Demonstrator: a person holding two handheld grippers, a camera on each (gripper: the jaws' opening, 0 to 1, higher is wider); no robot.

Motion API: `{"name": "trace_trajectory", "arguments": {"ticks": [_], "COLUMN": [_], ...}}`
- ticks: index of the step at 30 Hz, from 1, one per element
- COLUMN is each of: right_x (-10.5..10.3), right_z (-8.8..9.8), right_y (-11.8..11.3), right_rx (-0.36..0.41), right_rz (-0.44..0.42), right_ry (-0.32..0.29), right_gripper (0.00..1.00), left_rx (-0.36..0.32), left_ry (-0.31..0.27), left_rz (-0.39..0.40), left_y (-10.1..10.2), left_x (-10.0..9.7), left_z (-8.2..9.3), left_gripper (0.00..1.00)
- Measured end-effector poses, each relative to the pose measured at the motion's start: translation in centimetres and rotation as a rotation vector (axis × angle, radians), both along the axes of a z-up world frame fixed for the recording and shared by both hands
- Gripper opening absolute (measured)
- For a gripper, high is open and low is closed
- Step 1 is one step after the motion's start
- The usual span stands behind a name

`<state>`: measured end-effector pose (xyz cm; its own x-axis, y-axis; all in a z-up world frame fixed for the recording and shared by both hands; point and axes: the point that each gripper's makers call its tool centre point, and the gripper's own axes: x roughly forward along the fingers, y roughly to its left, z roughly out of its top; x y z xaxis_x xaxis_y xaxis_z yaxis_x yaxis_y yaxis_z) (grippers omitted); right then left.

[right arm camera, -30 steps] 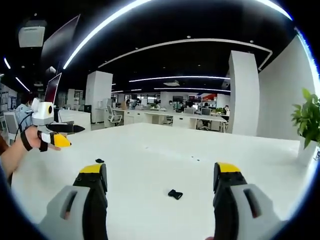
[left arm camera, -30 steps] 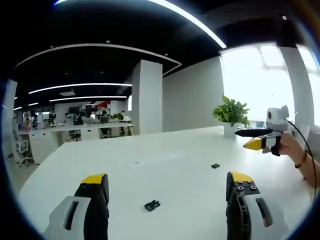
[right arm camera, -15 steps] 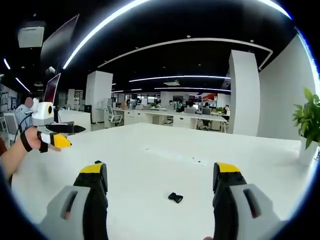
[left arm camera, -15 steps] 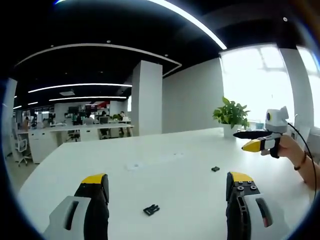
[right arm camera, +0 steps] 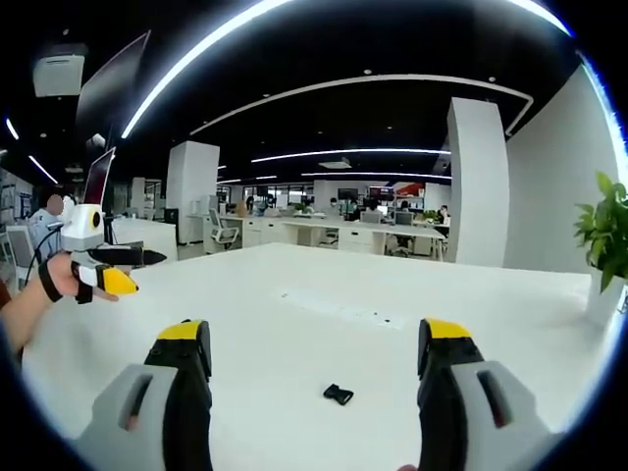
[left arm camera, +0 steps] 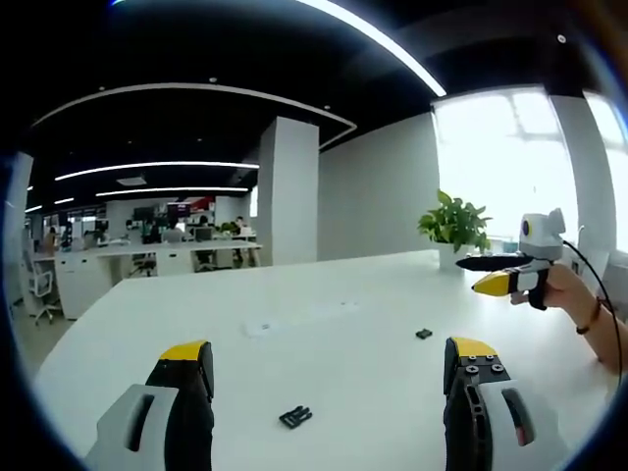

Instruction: Snap the two parts of the plastic buckle together until the buckle closes and remains connected.

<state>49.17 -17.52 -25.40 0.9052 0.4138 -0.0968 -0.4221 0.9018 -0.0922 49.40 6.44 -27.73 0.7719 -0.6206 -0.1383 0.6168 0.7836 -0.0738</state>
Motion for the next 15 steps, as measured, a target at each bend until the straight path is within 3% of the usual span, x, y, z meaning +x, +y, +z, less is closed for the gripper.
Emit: {"name": "trace_trajectory", "arguments": {"ticks": [15], "right_x": [0.84], "right_z": [0.67], "right_y": [0.62], "right_rx": [-0.011], "right_rz": [0.014], "right_ry": [-0.004], "right_gripper": [0.88], "left_rx": [0.001], "left_ry": [0.007], "left_rz": [0.001], "left_y": [-0.35], "left_x": [0.53], "left_z": [-0.03], "left_gripper": [1.00]}}
